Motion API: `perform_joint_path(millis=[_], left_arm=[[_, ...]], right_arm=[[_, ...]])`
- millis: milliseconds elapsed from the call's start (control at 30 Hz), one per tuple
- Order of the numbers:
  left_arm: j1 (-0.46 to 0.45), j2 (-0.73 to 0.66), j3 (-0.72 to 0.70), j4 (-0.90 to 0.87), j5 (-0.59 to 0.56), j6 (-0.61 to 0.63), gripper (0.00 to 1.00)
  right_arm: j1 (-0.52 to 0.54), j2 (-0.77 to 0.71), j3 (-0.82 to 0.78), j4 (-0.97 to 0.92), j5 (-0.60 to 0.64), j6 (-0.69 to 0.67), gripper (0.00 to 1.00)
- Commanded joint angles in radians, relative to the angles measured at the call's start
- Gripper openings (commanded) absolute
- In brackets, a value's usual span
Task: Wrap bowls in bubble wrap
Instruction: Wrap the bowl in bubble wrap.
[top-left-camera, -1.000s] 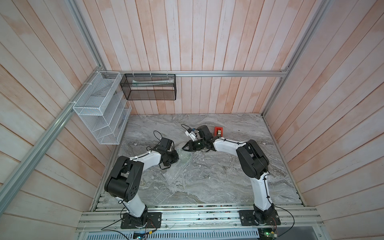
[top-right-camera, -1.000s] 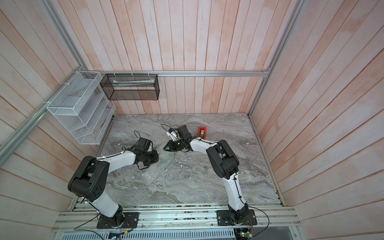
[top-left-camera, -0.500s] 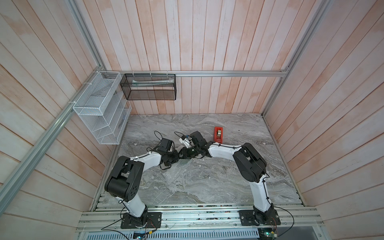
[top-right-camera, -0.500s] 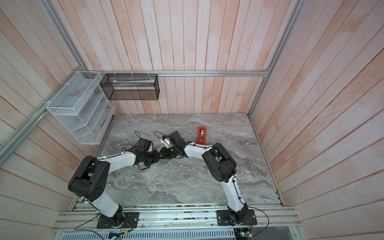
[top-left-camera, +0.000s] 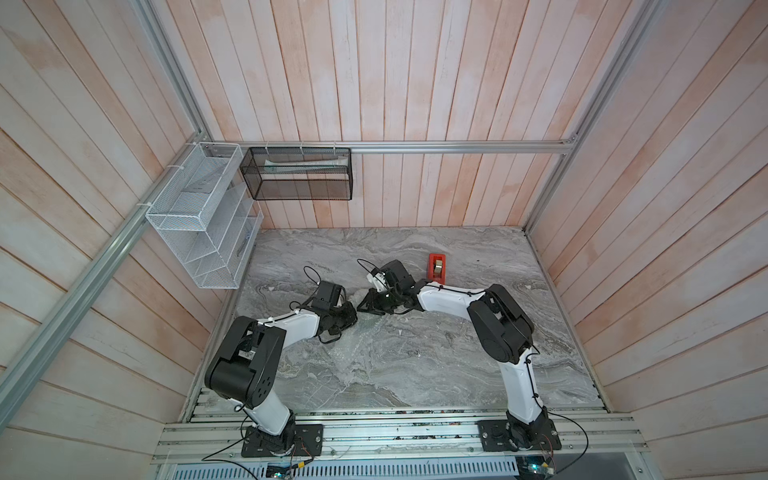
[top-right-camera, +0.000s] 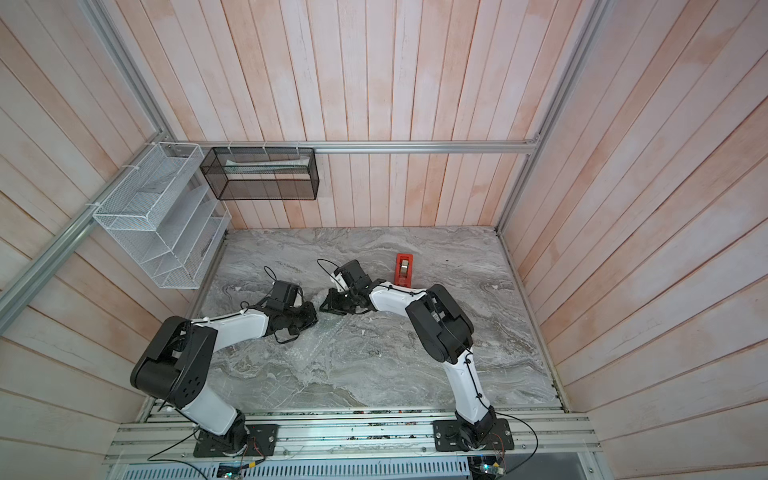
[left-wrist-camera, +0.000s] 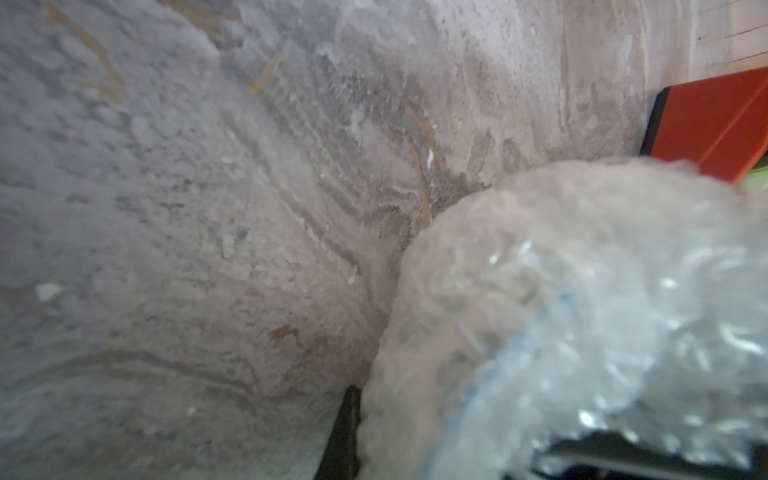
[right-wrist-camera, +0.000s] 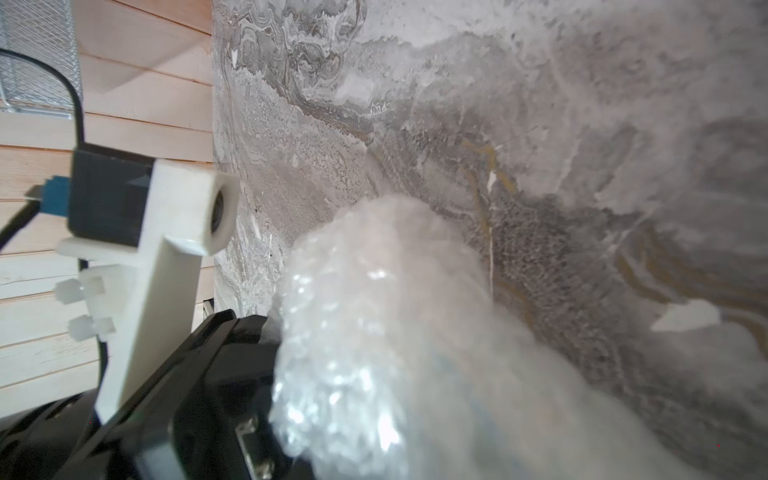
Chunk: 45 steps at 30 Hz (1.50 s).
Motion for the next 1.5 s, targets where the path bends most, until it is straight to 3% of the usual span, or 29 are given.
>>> perform_joint_path(millis=[0,167,400,600,700,933,1200,1467], left_arm=[[0.02,-0.064,-0.003,0.006,0.007,-0.043,0.03],[0.02,-0.09,0.006,0.027,0.029,-0.056,0.08],[0.023,-0.129,0.018,0.026,-0.022,-0.061,0.41],[0.04,-0.108,0.046,0.013,-0.064,-0.008,0.46],[0.048,-0.105,0.032,0.074,-0.061,0.016,0.55],[0.072,-0.101,0.033,0.165,-0.014,0.048,0.64],[0.107,0.063,0.119,0.173,0.156,0.155,0.63],[0.106,0.088,0.111,0.257,0.261,0.127,0.63]], right_arm=[[-0.024,0.066,-0.012,-0.211,0.151,-0.062,0.19],[-0.012,0.097,0.036,-0.289,0.203,-0.137,0.19],[0.02,0.158,0.144,-0.41,0.257,-0.225,0.19],[0.033,0.143,0.161,-0.42,0.28,-0.265,0.19],[0.04,0.125,0.153,-0.406,0.27,-0.287,0.19],[0.049,0.12,0.141,-0.373,0.238,-0.312,0.19],[0.062,0.114,0.154,-0.362,0.241,-0.35,0.19],[0.067,0.116,0.152,-0.358,0.242,-0.385,0.19]])
